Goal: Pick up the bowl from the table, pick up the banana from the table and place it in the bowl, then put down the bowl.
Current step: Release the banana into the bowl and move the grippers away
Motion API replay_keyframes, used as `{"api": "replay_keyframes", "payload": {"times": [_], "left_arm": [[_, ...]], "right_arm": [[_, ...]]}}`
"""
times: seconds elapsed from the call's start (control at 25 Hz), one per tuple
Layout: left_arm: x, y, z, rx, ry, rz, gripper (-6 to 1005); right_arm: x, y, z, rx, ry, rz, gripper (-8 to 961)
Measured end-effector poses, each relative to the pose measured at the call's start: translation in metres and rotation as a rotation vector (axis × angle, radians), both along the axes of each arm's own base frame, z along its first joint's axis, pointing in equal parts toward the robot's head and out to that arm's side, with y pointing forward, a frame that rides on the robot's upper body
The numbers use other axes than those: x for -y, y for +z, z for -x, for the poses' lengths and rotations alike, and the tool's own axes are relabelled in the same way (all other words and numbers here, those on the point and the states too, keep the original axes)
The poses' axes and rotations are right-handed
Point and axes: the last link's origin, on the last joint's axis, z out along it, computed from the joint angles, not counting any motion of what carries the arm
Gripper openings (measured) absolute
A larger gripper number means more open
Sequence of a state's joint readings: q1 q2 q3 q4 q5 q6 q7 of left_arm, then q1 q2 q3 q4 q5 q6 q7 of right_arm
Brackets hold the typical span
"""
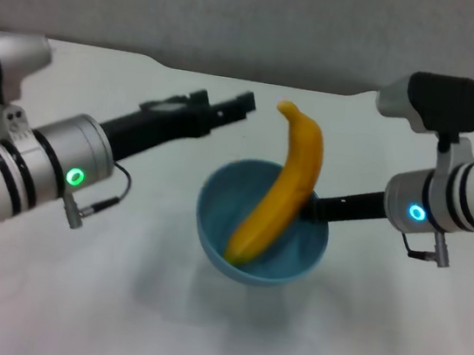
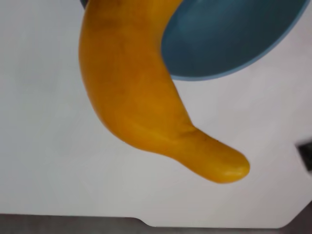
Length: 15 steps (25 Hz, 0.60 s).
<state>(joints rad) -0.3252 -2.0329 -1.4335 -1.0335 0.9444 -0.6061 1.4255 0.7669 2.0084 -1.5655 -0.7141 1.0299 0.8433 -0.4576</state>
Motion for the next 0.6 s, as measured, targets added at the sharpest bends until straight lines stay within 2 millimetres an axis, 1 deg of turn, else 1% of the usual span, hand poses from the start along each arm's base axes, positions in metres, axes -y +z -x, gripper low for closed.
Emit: {"api": "replay_keyframes", "payload": {"times": [0.2, 0.32, 0.52, 0.6], "left_arm": [[-0.007, 0.019, 0.011, -0.048, -0.012, -0.082, 899], [-0.008, 0.026, 0.025, -0.128, -0.014, -0.123, 898], [-0.010, 0.031, 0.051, -0.269, -0.033, -0.192, 896], [-0.011, 0.030, 0.058, -0.310, -0.040, -0.209, 895]], "right_arm": [[0.000, 0.005, -0.012, 0.001, -0.046, 0.007, 82], [-0.001, 0.006, -0.012, 0.001, -0.050, 0.004, 83], [-0.004, 0.009, -0.012, -0.003, -0.054, -0.012, 85], [-0.005, 0.009, -0.013, -0.003, -0.061, -0.010, 86]]}}
